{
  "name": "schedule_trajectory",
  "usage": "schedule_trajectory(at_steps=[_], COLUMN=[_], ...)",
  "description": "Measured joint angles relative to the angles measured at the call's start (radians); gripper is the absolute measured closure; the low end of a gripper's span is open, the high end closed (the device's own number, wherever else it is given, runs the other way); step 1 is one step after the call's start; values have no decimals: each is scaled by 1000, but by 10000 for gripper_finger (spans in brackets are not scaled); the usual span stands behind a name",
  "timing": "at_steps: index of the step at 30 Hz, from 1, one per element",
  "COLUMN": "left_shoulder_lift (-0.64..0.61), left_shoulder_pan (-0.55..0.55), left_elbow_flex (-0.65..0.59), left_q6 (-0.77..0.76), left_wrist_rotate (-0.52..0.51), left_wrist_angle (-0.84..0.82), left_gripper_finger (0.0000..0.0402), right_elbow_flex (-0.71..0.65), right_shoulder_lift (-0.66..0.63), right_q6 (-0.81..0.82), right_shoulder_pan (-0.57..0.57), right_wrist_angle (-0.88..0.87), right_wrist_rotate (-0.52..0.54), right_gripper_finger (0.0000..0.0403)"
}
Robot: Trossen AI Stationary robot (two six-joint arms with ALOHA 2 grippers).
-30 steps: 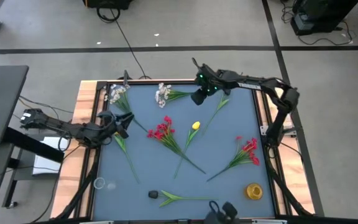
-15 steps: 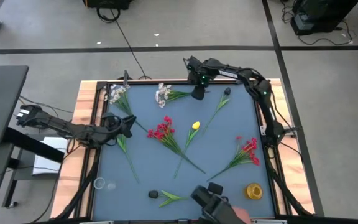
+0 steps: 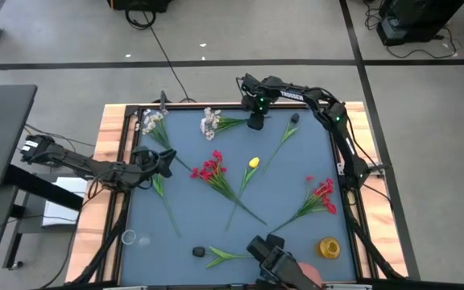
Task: Sort flowers into vase by color
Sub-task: Put the right white flower into the yellow flower vase
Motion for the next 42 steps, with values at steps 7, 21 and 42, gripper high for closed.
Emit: schedule_trajectory(at_steps=[7,21,42], left_shoulder_lift=[0,0,33], left_shoulder_pan=[0,0,58], left_elbow_flex=[0,0,137], left_q6=[0,-84,370], left_wrist_rotate=[-28,-27,6], left_wrist_angle=[-47,-26,299], left_gripper_finger=[276,276,266], right_elbow_flex=[-2,-12,-117], right_shoulder_lift=[41,-123,-525], right_q6=[39,147,431], right_shoulder_pan=[11,11,29], right_wrist_angle=[-11,-44,132], right_wrist_rotate=[25,-136,-461], right_gripper_finger=[364,400,402])
